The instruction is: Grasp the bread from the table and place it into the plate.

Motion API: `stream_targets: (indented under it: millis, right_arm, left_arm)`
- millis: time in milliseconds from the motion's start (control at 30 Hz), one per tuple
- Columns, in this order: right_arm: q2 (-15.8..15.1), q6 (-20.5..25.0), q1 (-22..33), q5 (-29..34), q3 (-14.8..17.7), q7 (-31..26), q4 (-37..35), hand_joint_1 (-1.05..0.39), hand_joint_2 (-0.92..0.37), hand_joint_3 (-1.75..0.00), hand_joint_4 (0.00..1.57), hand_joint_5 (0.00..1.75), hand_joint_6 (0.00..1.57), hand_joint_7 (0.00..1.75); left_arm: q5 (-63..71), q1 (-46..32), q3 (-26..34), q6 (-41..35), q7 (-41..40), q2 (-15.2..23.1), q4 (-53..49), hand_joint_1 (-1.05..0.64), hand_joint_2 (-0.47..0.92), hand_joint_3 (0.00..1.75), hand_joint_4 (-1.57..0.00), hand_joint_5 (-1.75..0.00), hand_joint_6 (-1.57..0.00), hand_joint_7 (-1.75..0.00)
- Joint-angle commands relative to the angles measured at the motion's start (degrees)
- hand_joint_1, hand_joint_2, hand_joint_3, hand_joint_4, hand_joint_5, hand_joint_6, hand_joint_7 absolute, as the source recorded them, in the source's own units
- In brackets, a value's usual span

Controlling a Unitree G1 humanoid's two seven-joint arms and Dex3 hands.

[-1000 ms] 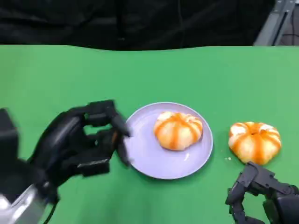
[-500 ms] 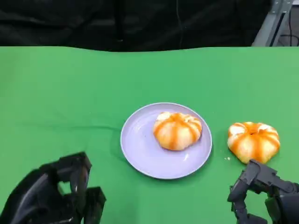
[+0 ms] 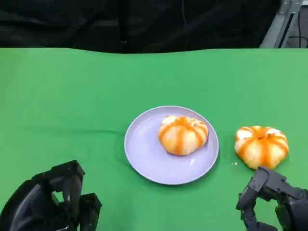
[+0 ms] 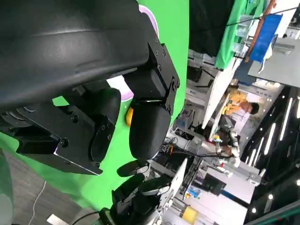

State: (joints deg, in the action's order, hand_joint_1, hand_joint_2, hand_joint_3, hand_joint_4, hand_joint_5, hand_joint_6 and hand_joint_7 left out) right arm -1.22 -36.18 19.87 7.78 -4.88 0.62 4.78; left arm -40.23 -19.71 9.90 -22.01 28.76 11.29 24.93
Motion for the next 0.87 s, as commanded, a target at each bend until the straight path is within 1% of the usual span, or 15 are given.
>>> stream_targets:
  millis: [33,233,367,500,600,767,867]
  right_arm:
    - [-0.49,-0.74,0.03,-0.9,0.27,0.05,-0.4,-0.11,-0.55,-1.16,0.83,1.75,0.74,1.56]
    - [-0.3,-1.54,-0.14,-0.66,0.18,-0.15,-0.67,-0.11,-0.55,-1.16,0.83,1.75,0.75,1.56]
    - [-0.41,-1.16,0.19,-0.84,0.07,0.14,-0.1,-0.11,-0.54,-1.16,0.83,1.75,0.75,1.55]
    - [-0.49,-1.01,0.74,-0.76,0.15,0.16,0.46,-0.12,-0.54,-1.15,0.83,1.75,0.75,1.55]
    - [-0.62,-0.25,1.41,-0.66,0.16,0.29,1.42,-0.12,-0.55,-1.15,0.83,1.75,0.75,1.55]
    - [-0.3,0.55,1.89,-0.94,-0.04,0.38,2.53,-0.11,-0.55,-1.15,0.83,1.75,0.75,1.55]
    - [-0.6,-0.03,1.6,-0.75,0.06,0.5,2.06,-0.11,-0.55,-1.15,0.83,1.75,0.75,1.55]
  left_arm:
    - [0.4,0.24,0.76,1.4,0.65,0.7,-1.07,0.15,0.61,1.62,-1.08,-1.75,-0.95,-1.75]
    - [0.88,0.04,0.57,2.3,0.71,0.92,-1.23,0.16,0.6,1.63,-1.08,-1.75,-0.95,-1.75]
    - [1.52,0.03,0.47,2.72,0.22,0.88,-1.17,0.17,0.55,1.72,-1.09,-1.75,-0.96,-1.75]
    - [1.42,0.15,0.57,3.77,1.0,0.53,-1.79,0.16,0.55,1.72,-1.1,-1.75,-0.96,-1.75]
    - [1.66,0.09,0.58,4.06,0.17,0.44,-1.56,0.13,0.59,1.63,-1.09,-1.75,-0.94,-1.75]
    - [1.28,0.28,0.88,3.72,0.21,0.85,-1.53,0.16,0.61,1.59,-1.07,-1.75,-0.93,-1.75]
    - [1.02,0.32,0.92,3.66,0.18,0.64,-1.66,0.14,0.61,1.56,-1.06,-1.75,-0.92,-1.75]
